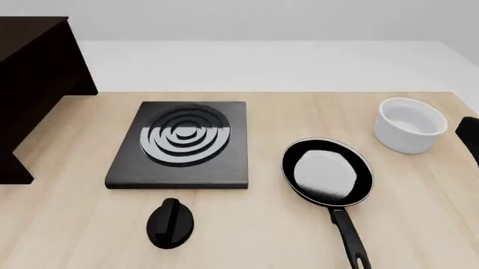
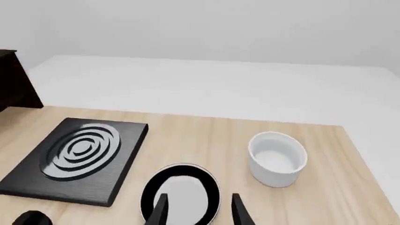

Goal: Put the frying pan on the cabinet shelf.

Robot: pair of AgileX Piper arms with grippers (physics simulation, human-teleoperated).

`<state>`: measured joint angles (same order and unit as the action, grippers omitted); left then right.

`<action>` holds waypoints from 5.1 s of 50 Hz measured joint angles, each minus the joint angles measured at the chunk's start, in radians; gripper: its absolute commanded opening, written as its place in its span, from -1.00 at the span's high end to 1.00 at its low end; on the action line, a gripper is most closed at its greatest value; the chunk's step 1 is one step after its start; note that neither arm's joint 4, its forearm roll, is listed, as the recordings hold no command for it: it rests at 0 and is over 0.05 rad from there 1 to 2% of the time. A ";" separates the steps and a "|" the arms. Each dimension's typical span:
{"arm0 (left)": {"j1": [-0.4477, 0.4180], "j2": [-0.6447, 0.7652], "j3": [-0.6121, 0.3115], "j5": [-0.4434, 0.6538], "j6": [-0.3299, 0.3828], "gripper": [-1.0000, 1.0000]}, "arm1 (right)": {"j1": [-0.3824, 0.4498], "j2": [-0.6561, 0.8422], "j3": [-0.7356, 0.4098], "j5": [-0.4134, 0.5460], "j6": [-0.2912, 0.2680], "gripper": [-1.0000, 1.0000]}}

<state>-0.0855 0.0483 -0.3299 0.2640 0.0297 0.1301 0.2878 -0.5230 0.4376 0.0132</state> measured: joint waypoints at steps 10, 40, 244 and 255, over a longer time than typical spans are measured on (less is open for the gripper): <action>-0.022 0.130 -0.081 0.003 -0.009 -1.00 | 0.081 0.127 -0.096 0.139 0.035 -1.00; -0.072 0.357 -0.065 -0.164 -0.035 -1.00 | 0.295 0.504 -0.207 0.392 0.180 -1.00; -0.279 0.462 -0.222 -0.075 -0.869 -1.00 | 0.639 1.092 -0.750 -0.113 -0.189 1.00; -0.317 0.446 -0.214 -0.066 -0.932 -1.00 | 0.730 1.182 -0.817 -0.131 -0.163 1.00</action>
<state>-0.4027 0.4940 -0.5443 0.1984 -0.9026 0.8602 1.4696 -1.3403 0.3064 -0.1495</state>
